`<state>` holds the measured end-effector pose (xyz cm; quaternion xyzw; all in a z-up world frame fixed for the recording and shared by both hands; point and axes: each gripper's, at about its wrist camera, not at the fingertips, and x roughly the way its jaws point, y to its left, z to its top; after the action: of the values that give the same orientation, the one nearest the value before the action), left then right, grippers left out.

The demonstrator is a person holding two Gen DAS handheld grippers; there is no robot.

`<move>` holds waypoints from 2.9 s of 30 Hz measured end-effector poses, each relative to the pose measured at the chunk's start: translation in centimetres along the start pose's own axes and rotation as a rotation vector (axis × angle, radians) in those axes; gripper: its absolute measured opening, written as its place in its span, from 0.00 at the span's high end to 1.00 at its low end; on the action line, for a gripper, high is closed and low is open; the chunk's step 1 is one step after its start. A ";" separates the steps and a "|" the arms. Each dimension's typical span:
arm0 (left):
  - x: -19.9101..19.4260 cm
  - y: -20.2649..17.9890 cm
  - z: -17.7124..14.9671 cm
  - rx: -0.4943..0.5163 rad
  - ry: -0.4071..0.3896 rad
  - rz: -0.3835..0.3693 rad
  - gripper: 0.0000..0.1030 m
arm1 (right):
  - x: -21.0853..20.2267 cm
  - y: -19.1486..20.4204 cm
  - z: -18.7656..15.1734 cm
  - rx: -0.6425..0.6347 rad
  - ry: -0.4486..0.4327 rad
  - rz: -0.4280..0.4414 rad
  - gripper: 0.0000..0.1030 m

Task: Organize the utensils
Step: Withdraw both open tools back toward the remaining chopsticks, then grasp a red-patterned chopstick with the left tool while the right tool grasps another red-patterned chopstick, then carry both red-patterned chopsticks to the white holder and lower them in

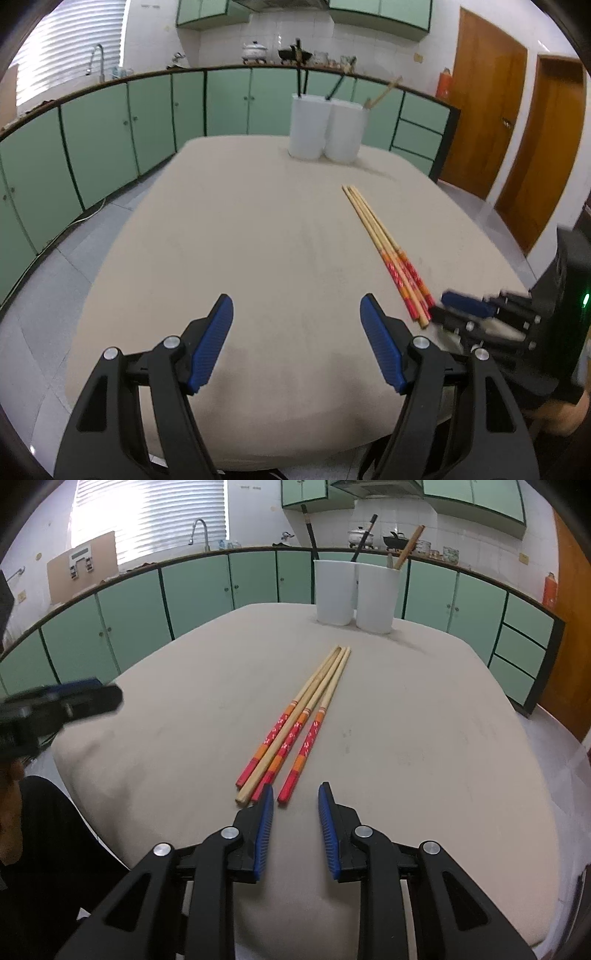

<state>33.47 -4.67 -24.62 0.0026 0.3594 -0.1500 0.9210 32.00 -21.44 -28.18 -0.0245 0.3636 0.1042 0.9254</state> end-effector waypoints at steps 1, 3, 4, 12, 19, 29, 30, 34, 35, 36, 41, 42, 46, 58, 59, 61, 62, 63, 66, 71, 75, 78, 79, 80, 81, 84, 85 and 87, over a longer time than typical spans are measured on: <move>0.3 -0.3 0.0 0.004 0.006 -0.011 0.33 | -0.1 -0.3 -0.2 0.011 0.002 0.003 0.90; 1.1 -1.1 -0.4 0.025 0.024 -0.021 0.33 | -0.1 -1.3 -0.3 0.032 0.004 0.000 0.93; 1.7 -1.7 -0.6 0.038 0.035 -0.028 0.33 | -0.1 -1.7 -0.3 0.040 0.004 -0.004 0.94; 4.3 -5.6 -1.9 0.143 0.074 -0.035 0.35 | -1.1 -5.1 -1.0 0.132 -0.005 -0.025 0.94; 5.3 -7.7 -1.5 0.168 0.068 -0.041 0.35 | -1.0 -5.3 -1.1 0.138 -0.009 -0.010 0.95; 5.8 -8.2 -1.2 0.144 0.049 -0.009 0.40 | -0.5 -4.4 -0.7 0.096 -0.017 -0.005 0.90; 5.8 -8.1 -1.3 0.137 0.041 0.000 0.45 | -0.4 -4.3 -0.7 0.095 -0.018 -0.007 0.90; 5.5 -6.5 -1.1 0.068 0.017 0.009 0.95 | -0.4 -4.2 -0.6 0.102 -0.024 -0.039 0.92; 5.3 -6.1 -1.1 0.048 0.008 0.028 0.95 | -0.5 -4.2 -0.7 0.104 -0.028 -0.057 0.95; 5.3 -5.7 -1.1 0.034 0.002 0.045 0.95 | -0.6 -4.2 -0.7 0.108 -0.033 -0.090 0.94; 4.5 -3.7 -1.5 -0.056 -0.014 0.124 0.95 | -1.2 -4.8 -1.4 0.189 -0.036 -0.159 0.95; 4.4 -3.6 -1.6 -0.062 -0.008 0.121 0.95 | -1.3 -4.6 -1.5 0.192 -0.031 -0.148 0.95; 3.8 -3.4 -2.0 -0.044 -0.004 0.123 0.87 | -1.5 -3.7 -1.7 0.151 -0.034 -0.106 0.92; 3.3 -2.8 -0.2 -0.060 0.008 0.024 0.95 | -2.9 -3.7 -0.7 0.150 -0.032 -0.091 0.94; 2.7 -2.8 0.1 -0.063 0.002 0.018 0.95 | -3.4 -3.7 -0.4 0.151 -0.040 -0.092 0.94; 1.2 -2.7 1.1 -0.075 -0.012 0.012 0.95 | -4.9 -3.8 0.7 0.160 -0.055 -0.083 0.95; 0.5 -2.7 1.6 -0.078 -0.011 0.008 0.95 | -5.4 -3.8 1.2 0.157 -0.060 -0.082 0.95; 0.0 -2.7 2.0 -0.080 -0.014 0.006 0.95 | -6.1 -3.8 1.9 0.149 -0.066 -0.080 0.95; -1.5 -2.7 3.2 -0.075 -0.023 0.003 0.95 | -7.8 -3.9 4.1 0.141 -0.080 -0.064 0.95; -3.9 -2.6 6.3 -0.038 -0.059 0.001 0.95 | -9.5 -4.2 8.0 0.112 -0.086 -0.041 0.95; -4.9 -2.1 9.2 -0.013 -0.069 -0.020 0.95 | -10.0 -4.5 10.9 0.086 -0.080 -0.022 0.95; -5.2 -1.9 11.7 0.005 -0.064 -0.039 0.95 | -9.9 -4.6 13.5 0.058 -0.062 -0.011 0.95; -5.1 -1.8 12.3 0.007 -0.061 -0.045 0.95 | -9.8 -4.7 14.5 0.043 -0.056 -0.014 0.95; -4.9 -1.6 13.3 0.011 -0.051 -0.054 0.95 | -9.6 -4.7 15.4 0.031 -0.049 -0.016 0.95; -4.8 -1.5 13.8 0.012 -0.047 -0.057 0.95 | -9.6 -4.8 16.0 0.022 -0.046 -0.016 0.95; -4.6 -1.2 15.9 0.029 -0.040 -0.065 0.95 | -9.6 -4.9 18.6 -0.012 -0.031 -0.018 0.95; -4.5 -1.1 16.5 0.033 -0.038 -0.066 0.95 | -9.6 -5.0 19.7 -0.019 -0.025 -0.017 0.95; -4.2 -1.1 17.6 0.042 -0.033 -0.073 0.95 | -9.6 -5.2 21.2 -0.027 -0.009 -0.012 0.95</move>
<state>41.92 -6.51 -8.67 0.0061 0.3408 -0.1908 0.9205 40.40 -25.58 -6.25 -0.0387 0.3577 0.1036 0.9273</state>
